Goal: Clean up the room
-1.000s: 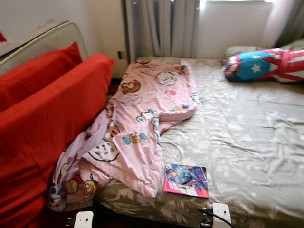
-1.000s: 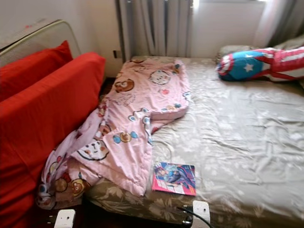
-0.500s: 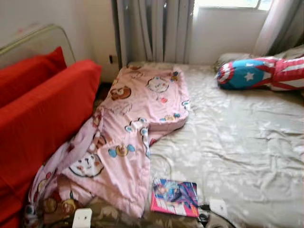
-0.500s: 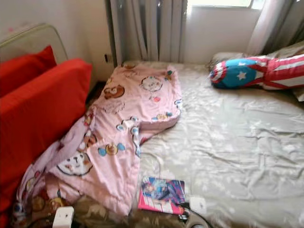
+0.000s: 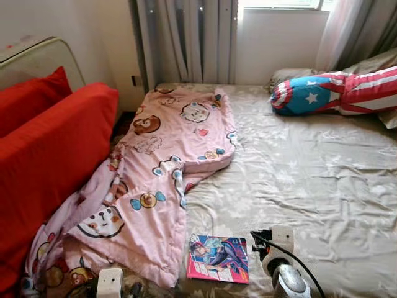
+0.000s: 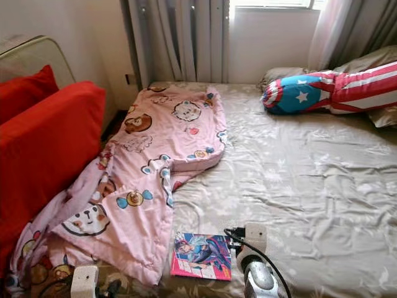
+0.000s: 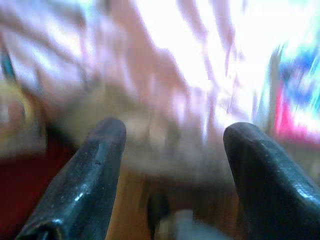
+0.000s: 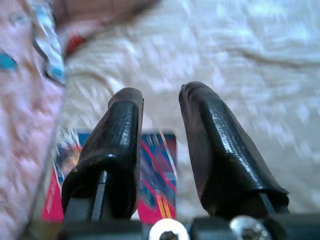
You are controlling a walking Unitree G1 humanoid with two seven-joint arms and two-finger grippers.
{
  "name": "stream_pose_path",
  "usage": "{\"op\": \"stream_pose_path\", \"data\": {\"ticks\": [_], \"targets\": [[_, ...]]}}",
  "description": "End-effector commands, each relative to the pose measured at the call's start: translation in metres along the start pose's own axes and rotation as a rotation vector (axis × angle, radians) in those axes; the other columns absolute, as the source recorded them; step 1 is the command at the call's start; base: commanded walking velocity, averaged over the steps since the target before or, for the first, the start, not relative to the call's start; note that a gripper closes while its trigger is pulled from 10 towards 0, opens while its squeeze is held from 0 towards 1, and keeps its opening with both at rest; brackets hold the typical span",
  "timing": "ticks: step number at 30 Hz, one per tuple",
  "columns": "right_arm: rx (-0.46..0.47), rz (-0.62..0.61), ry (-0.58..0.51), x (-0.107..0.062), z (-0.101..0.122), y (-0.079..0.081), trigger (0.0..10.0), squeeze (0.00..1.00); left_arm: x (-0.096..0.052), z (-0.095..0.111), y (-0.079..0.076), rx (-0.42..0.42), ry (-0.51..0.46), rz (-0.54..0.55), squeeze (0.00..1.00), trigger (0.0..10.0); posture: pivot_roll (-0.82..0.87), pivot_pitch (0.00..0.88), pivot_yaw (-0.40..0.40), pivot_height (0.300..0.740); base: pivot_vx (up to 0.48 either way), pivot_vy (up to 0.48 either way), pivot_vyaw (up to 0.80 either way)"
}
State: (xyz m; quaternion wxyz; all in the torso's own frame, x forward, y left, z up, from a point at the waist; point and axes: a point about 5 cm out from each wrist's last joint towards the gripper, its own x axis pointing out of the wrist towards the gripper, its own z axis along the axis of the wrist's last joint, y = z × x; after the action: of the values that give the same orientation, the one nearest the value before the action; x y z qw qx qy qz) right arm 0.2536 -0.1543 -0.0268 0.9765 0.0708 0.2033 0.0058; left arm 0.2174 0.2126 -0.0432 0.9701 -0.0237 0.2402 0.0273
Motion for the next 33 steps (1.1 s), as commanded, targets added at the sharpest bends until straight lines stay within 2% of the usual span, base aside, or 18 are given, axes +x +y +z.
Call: {"op": "stream_pose_path", "data": {"ticks": [1, 3, 6, 9, 17, 25, 27, 33], "targets": [[0.006, 0.014, -0.05, -0.001, 0.004, 0.003, 10.0, 0.0, 0.017, 0.054, -0.006, 0.02, -0.224, -0.029, 0.0, 10.0, 0.01, 0.0, -0.006, 0.74, 0.0, 0.0, 0.0], [-0.002, 0.017, -0.04, -0.002, 0.002, 0.003, 10.0, 0.0, 0.015, 0.062, -0.009, 0.005, -0.278, -0.033, 0.0, 10.0, 0.01, 0.0, -0.009, 0.74, 0.0, 0.0, 0.0], [-0.003, 0.017, -0.036, -0.003, 0.0, 0.002, 10.0, 0.0, 0.014, 0.063, -0.01, -0.009, -0.291, -0.027, 0.0, 10.0, 0.01, 0.0, -0.011, 0.73, 0.0, 0.0, 0.0], [-0.021, 0.013, -0.034, -0.005, -0.001, 0.0, 10.0, 0.0, 0.014, 0.062, -0.01, -0.022, -0.295, -0.018, 0.0, 10.0, 0.01, 0.0, -0.009, 0.715, 0.0, 0.0, 0.0], [0.001, 0.03, -0.089, -0.006, 0.004, 0.002, 10.0, 0.0, 0.013, 0.067, -0.01, -0.03, -0.294, -0.012, 0.0, 10.0, 0.0, 0.0, -0.002, 0.715, 0.0, 0.0, 0.0], [-0.048, 0.021, -0.025, -0.006, -0.003, 0.001, 10.0, 0.0, 0.012, 0.065, -0.011, -0.032, -0.285, -0.01, 0.0, 10.0, 0.0, 0.0, -0.005, 0.705, 0.0, 0.0, 0.0], [-0.046, 0.022, -0.054, -0.007, -0.001, -0.001, 10.0, 0.0, 0.011, 0.065, -0.012, -0.035, -0.283, -0.01, 0.0, 10.0, 0.0, 0.0, -0.007, 0.69, 0.0, 0.0, 0.0], [-0.043, 0.019, -0.075, -0.006, 0.003, -0.004, 10.0, 0.0, 0.011, 0.065, -0.016, -0.043, -0.289, -0.011, 0.0, 10.0, 0.01, 0.0, -0.021, 0.69, 0.0, 0.0, 0.0]]}}
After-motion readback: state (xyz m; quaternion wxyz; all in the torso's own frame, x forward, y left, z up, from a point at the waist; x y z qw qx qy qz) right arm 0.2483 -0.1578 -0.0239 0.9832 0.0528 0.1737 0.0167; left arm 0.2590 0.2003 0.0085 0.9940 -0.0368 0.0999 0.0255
